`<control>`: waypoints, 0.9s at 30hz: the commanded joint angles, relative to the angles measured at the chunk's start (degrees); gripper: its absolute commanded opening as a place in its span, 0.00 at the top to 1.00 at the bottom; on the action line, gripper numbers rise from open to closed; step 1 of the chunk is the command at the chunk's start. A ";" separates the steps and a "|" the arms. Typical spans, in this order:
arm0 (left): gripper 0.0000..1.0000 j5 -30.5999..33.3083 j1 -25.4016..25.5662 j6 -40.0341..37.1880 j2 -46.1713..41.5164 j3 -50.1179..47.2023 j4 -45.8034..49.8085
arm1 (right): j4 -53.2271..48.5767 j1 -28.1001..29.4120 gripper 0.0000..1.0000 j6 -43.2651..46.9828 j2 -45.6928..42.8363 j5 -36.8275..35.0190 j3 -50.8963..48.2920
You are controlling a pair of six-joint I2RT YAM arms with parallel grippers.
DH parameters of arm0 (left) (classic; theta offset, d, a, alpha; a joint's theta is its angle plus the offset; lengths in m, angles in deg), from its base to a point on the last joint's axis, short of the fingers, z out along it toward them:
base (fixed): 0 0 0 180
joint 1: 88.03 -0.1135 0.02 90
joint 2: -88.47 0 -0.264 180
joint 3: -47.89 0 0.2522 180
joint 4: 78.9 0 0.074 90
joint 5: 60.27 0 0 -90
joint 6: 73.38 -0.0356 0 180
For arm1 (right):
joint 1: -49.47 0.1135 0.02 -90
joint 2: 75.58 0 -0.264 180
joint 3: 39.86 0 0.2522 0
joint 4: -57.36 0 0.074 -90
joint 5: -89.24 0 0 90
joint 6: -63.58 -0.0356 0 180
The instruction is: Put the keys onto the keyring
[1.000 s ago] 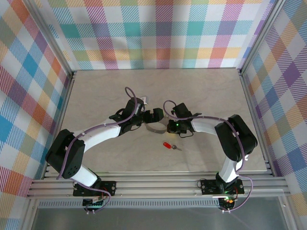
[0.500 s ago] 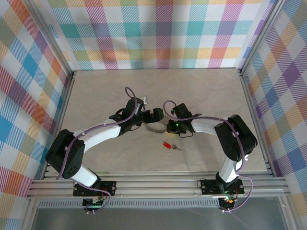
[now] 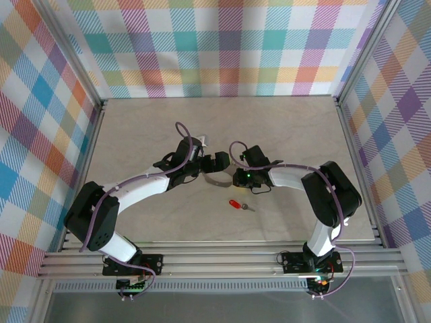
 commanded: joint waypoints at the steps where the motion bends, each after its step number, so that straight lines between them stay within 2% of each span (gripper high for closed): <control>1: 0.00 -1.15 0.21 0.49 -0.31 0.52 -1.65 | -1.10 0.28 0.81 -0.75 -1.66 -1.46 -1.39; 23: 0.00 -1.28 0.20 0.75 -0.10 -0.01 -2.27 | -1.01 0.23 0.85 -0.71 -2.37 -1.49 -1.08; 27: 0.00 -1.42 0.14 0.79 0.06 -0.09 -2.44 | -1.23 0.19 0.89 -0.66 -2.75 -1.40 -1.26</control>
